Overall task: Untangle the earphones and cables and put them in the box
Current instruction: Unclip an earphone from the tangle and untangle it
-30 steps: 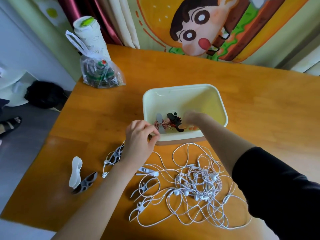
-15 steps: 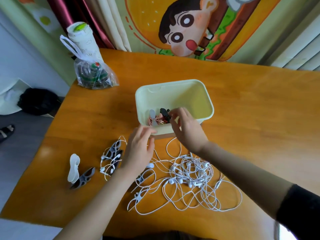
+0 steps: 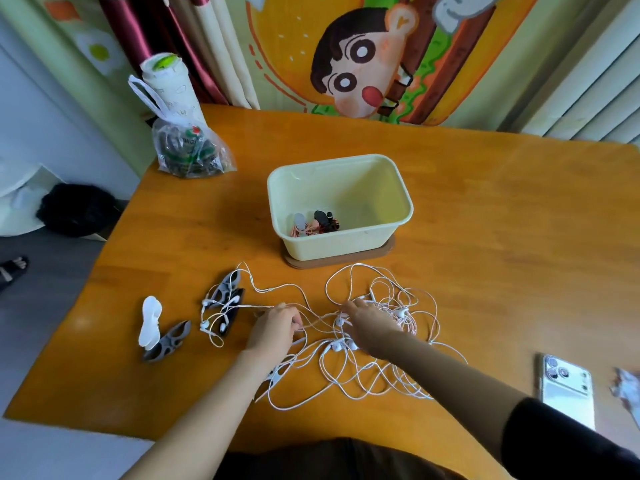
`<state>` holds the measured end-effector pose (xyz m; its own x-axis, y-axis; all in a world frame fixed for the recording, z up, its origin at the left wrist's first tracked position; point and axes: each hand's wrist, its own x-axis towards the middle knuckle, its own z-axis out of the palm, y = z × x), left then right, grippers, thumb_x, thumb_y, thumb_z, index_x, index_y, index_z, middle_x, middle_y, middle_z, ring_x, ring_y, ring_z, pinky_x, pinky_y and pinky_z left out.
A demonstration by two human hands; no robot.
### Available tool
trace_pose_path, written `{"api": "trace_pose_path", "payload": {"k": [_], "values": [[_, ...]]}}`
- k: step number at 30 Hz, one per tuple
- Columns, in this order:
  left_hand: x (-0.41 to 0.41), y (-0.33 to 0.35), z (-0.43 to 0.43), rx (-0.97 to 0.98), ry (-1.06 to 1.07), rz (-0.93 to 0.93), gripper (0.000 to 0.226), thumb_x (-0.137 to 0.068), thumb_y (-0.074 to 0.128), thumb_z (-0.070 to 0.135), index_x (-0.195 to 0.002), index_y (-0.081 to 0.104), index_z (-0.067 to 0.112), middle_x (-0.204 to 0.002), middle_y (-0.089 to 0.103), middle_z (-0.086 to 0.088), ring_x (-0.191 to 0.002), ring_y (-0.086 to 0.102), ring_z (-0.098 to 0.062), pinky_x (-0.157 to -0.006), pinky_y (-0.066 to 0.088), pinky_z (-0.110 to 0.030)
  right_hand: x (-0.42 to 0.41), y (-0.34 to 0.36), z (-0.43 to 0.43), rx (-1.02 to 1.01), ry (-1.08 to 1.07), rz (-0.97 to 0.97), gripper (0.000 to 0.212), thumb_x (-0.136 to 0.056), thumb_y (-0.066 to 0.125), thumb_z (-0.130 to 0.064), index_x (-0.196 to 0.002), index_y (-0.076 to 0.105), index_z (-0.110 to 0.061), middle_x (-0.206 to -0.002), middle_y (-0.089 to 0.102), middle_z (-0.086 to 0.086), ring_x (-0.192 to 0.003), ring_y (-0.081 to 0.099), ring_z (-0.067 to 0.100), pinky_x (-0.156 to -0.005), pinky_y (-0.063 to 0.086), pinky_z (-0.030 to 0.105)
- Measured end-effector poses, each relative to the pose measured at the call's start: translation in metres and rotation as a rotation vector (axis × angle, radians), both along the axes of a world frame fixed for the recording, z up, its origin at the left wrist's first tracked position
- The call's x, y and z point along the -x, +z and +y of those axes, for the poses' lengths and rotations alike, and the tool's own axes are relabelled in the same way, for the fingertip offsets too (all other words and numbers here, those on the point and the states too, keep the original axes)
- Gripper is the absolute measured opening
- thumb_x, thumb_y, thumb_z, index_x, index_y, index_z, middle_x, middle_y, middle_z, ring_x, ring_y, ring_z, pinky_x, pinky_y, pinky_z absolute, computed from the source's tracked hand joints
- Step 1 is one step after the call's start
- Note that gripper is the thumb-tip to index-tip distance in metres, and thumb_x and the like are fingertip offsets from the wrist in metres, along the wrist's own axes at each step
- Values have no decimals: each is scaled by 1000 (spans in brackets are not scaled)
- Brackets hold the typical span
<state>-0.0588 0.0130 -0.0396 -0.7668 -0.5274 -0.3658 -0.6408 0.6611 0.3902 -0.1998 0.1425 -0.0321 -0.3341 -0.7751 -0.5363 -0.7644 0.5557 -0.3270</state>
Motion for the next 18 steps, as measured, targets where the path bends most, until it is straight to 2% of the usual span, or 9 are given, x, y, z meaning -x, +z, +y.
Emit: {"api": "trace_pose_path", "payload": {"k": [4,7,10,12,14,15,17,18], "values": [[0,2,4,-21,-13,-5,11,-97,51,19,-105,58,16,-113,53,1,-100,53,-14,-80,47,-24,-7,10,-4,104,39,114,48,-99,42,-20,-144,29,-13,-143,37,9,-131,35,27,-109,33,36],[-4,1,8,-60,-7,-47,12,-95,55,22,-105,57,16,-112,57,1,-102,55,-16,-86,49,-28,-14,8,-2,96,122,166,51,-97,45,-15,-145,28,-21,-149,32,4,-138,23,31,-113,24,41],[-5,8,12,-98,16,42,5,-96,54,18,-95,60,17,-105,58,1,-93,57,-14,-76,49,-22,-22,8,3,86,140,169,57,-96,49,-11,-145,29,-29,-155,21,1,-144,2,37,-116,6,49],[0,17,15,-103,26,149,8,-96,54,17,-88,55,20,-99,57,4,-88,57,-13,-65,42,-13,-26,10,5,110,102,194,53,-96,49,-14,-144,32,-31,-156,20,1,-144,0,39,-116,1,50],[8,29,17,-92,32,256,9,-96,53,17,-87,54,20,-95,54,5,-87,57,-13,-61,37,-12,-26,16,6,174,26,201,40,-97,49,-20,-136,45,-27,-153,28,3,-143,6,40,-116,5,51],[12,36,18,-87,34,302,8,-96,52,17,-88,55,18,-95,54,5,-86,55,-13,-62,38,-13,-25,21,6,250,-13,210,32,-95,52,-21,-126,55,-23,-148,37,6,-141,14,43,-116,11,52],[19,51,19,-75,42,387,7,-97,51,17,-93,57,16,-97,53,6,-86,54,-11,-66,42,-14,-19,29,5,448,-66,231,12,-88,63,-15,-100,66,-14,-121,61,13,-124,43,47,-104,35,53],[22,59,19,-62,46,433,7,-97,51,17,-94,57,16,-97,53,8,-85,54,-10,-67,43,-14,-15,34,5,532,-124,212,7,-87,64,-13,-93,66,-11,-106,67,13,-108,56,42,-93,46,48]]}}
